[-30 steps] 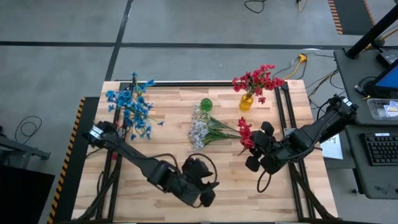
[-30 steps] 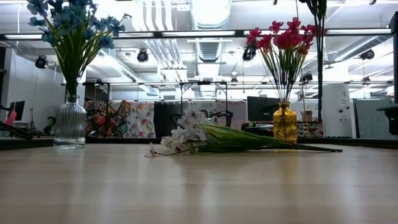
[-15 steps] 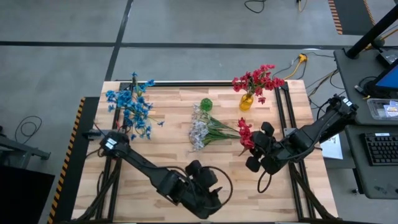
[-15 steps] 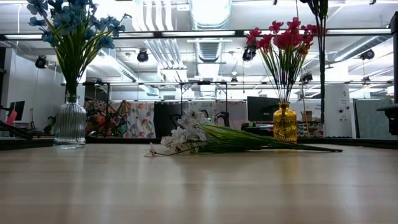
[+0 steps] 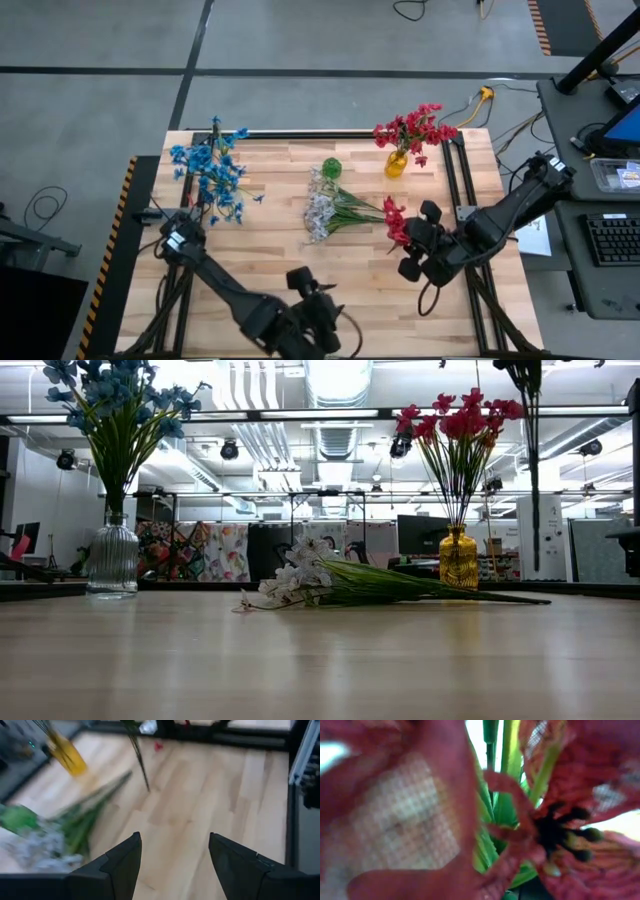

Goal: Sort flowers into vase by color
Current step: Put the red flowers into the yellow vase

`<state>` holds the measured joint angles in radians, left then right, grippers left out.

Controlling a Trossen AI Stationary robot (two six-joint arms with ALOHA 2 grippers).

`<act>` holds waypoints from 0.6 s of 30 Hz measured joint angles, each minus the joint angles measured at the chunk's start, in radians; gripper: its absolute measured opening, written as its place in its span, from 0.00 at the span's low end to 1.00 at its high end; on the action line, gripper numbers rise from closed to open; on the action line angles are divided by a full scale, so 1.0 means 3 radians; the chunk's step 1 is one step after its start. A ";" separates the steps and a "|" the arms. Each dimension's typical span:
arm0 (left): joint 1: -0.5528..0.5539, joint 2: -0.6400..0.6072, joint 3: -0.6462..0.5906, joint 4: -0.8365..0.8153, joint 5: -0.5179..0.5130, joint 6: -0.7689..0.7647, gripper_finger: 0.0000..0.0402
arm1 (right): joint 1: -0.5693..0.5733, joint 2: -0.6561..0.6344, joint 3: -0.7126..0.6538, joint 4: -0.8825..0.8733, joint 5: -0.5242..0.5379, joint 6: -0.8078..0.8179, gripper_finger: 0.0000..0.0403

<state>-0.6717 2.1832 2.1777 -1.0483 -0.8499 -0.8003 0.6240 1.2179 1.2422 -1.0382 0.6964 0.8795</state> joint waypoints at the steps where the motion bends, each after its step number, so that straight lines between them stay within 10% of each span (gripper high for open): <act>1: -0.0037 -0.0006 0.0000 -0.0020 -0.0120 0.0015 0.54 | 0.0011 0.0001 -0.0012 -0.0004 -0.0001 -0.0001 0.06; 18: -0.0670 -0.0037 -0.0432 -0.0284 -0.0733 0.0661 0.41 | 0.0527 0.0001 -0.0276 0.0270 0.0389 0.0001 0.06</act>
<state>-0.8728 2.1722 2.0482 -1.1336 -1.0700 -0.6020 0.7820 1.2182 1.1594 -0.9573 0.8131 0.8797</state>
